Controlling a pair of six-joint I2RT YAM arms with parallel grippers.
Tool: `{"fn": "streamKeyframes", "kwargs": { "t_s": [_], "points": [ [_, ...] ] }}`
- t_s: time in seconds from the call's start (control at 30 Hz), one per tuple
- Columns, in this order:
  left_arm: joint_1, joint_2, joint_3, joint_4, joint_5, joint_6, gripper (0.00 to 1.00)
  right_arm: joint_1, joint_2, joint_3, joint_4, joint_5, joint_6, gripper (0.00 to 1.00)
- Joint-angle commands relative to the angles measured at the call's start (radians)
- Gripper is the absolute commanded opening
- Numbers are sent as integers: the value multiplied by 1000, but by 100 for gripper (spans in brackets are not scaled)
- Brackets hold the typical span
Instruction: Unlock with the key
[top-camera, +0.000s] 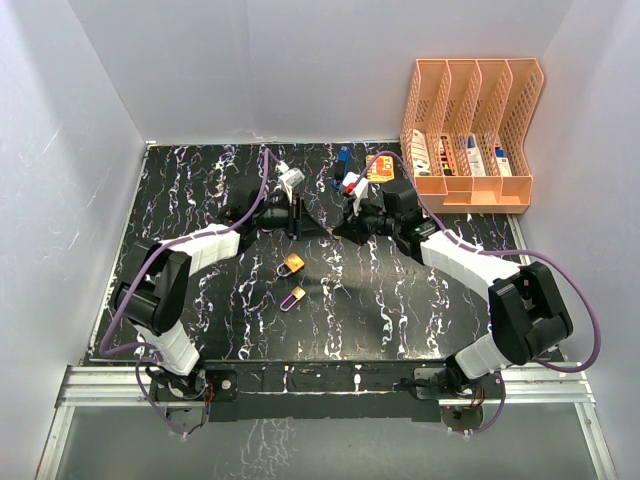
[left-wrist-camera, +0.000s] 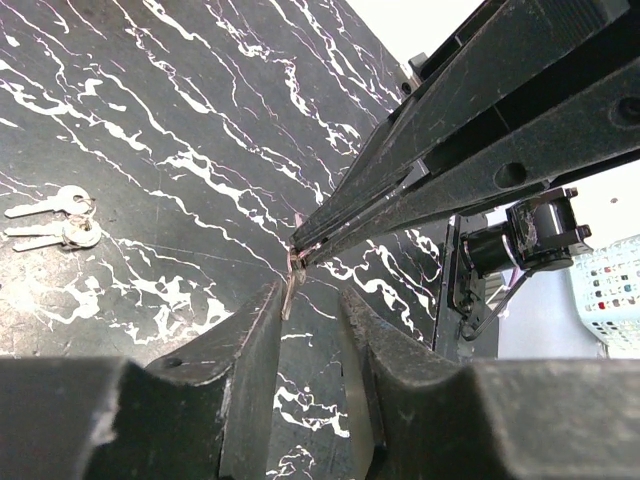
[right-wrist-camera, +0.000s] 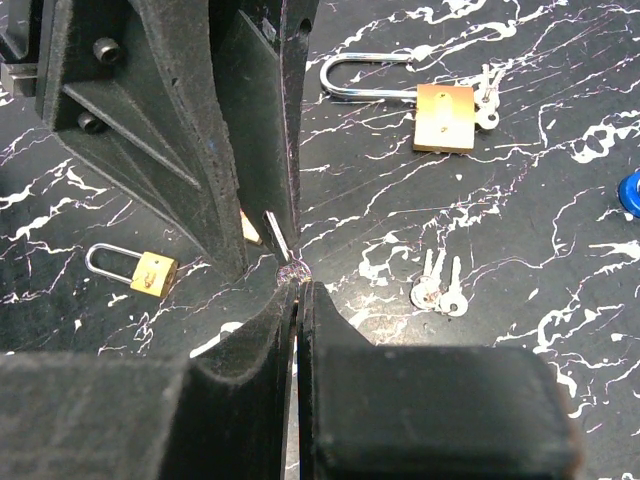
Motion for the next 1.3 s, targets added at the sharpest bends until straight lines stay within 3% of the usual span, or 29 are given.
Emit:
{"fn": "streamKeyframes", "kwargs": {
  "t_s": [0.0,0.3,0.7,0.83,0.87,0.9,1.0,1.1,1.27],
  "points": [
    [-4,-12,40,2,19,15,25,1,2,55,19,-19,-20,0],
    [-4,-12,37,-6,3,18,0,1,5,54,13,-24,-22,0],
    [-5,-19,2,28,-41,-10,0,1,3,56,28,9,19,1],
    [-4,-29,-40,99,-87,-65,0,-7,-1,52,72,54,108,14],
    [-4,-31,-52,119,-98,-79,0,-12,-4,46,95,71,145,20],
    [-5,-35,-61,137,-112,-92,0,-22,-8,40,117,77,181,35],
    [-4,-39,-75,171,-139,-116,0,-62,-24,5,205,29,275,48],
    [-5,-38,-83,213,-152,-142,0,-99,-41,-46,330,14,410,56],
    [-5,-32,-118,363,-174,-250,0,-166,-1,-99,509,-11,717,57]
  ]
}}
